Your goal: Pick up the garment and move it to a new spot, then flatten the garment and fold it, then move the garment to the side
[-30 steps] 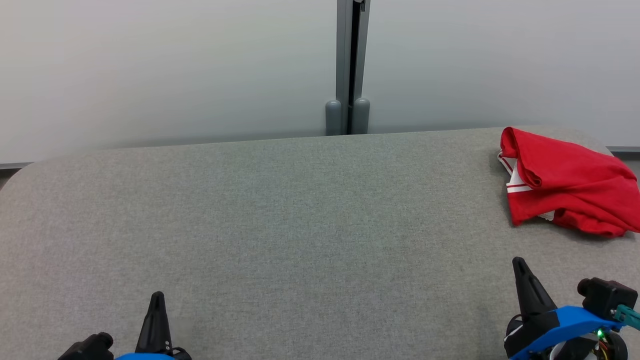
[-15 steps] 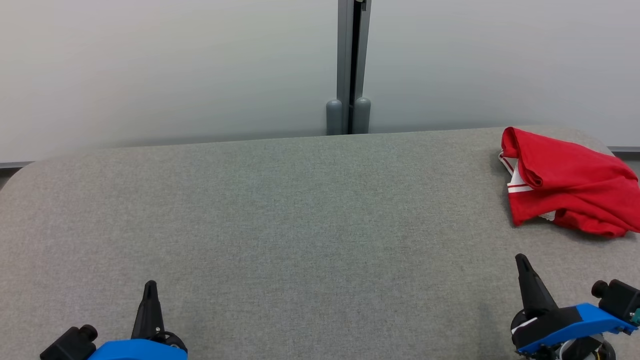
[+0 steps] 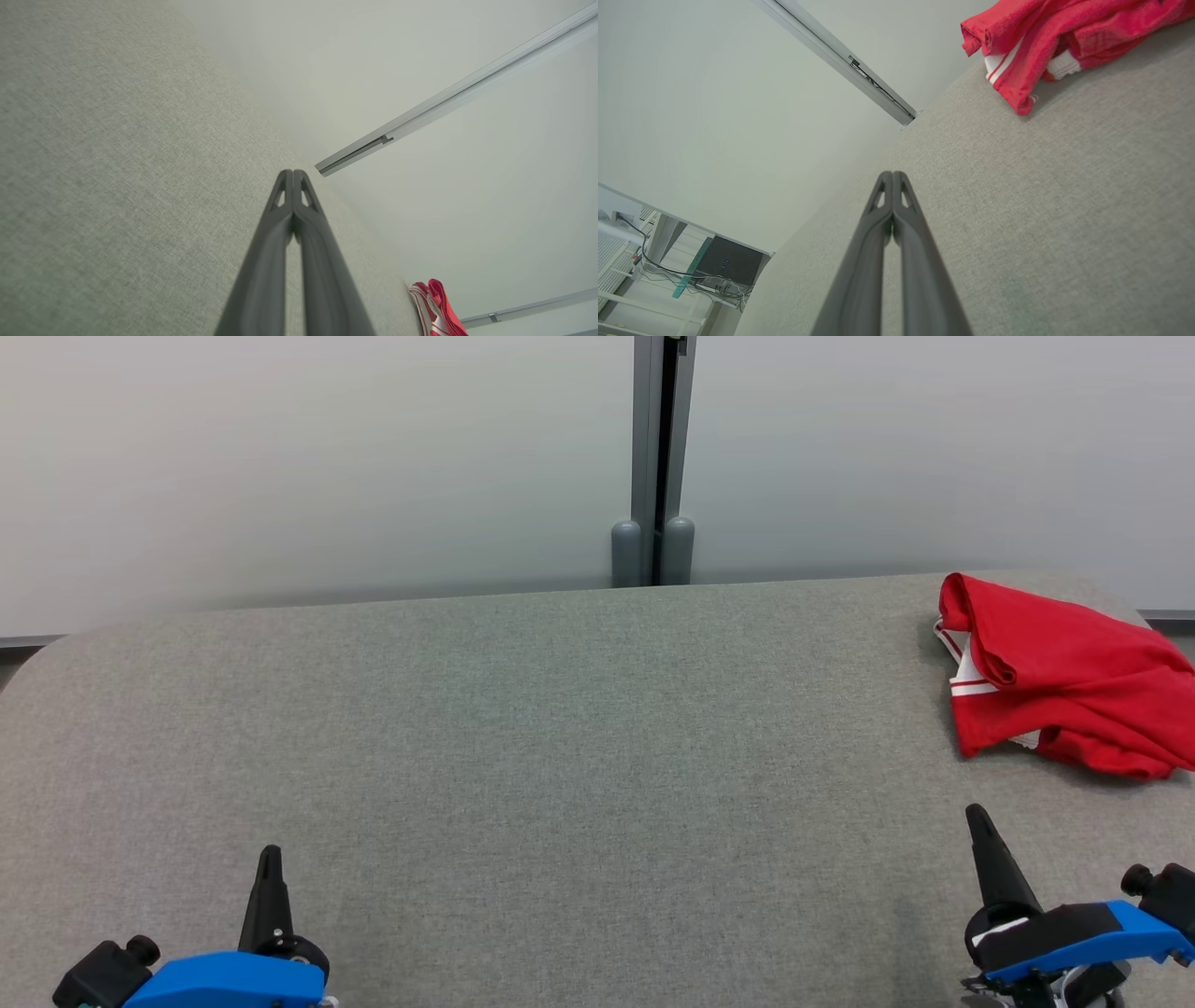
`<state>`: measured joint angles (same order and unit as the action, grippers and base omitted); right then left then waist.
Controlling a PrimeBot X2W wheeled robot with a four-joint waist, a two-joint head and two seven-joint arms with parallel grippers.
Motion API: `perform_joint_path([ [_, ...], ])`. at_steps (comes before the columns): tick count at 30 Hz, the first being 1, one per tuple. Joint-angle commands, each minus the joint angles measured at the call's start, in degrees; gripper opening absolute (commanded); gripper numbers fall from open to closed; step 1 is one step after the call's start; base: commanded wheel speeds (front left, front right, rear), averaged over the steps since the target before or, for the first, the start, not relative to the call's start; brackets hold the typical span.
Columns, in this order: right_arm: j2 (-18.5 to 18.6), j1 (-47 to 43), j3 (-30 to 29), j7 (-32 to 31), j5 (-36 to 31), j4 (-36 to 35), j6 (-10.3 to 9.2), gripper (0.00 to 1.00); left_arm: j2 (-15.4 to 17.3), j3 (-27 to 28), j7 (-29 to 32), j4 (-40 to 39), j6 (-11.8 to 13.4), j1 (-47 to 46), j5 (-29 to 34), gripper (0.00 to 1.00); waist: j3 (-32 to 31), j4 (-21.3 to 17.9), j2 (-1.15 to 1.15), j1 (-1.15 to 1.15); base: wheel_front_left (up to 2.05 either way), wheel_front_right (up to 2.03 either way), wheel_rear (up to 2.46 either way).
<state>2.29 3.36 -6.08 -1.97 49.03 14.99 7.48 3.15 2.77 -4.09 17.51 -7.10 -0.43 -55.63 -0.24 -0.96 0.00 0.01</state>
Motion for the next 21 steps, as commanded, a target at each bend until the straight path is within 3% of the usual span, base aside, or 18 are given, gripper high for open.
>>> perform_joint_path([
  [1,0.4,1.7,-0.2,-0.2,1.6,-0.9,0.02,0.00,0.0,0.2,0.3,-1.0,-0.3,-1.9,-1.3,0.00,0.0,0.0,0.00,0.00,0.00,0.00,0.00],
  [21,0.6,2.2,-0.3,-1.6,15.1,-1.0,0.02,0.00,-0.1,1.5,3.7,-1.8,-0.4,-3.2,-12.7,0.00,0.1,0.3,0.00,0.00,0.00,0.00,0.00],
])
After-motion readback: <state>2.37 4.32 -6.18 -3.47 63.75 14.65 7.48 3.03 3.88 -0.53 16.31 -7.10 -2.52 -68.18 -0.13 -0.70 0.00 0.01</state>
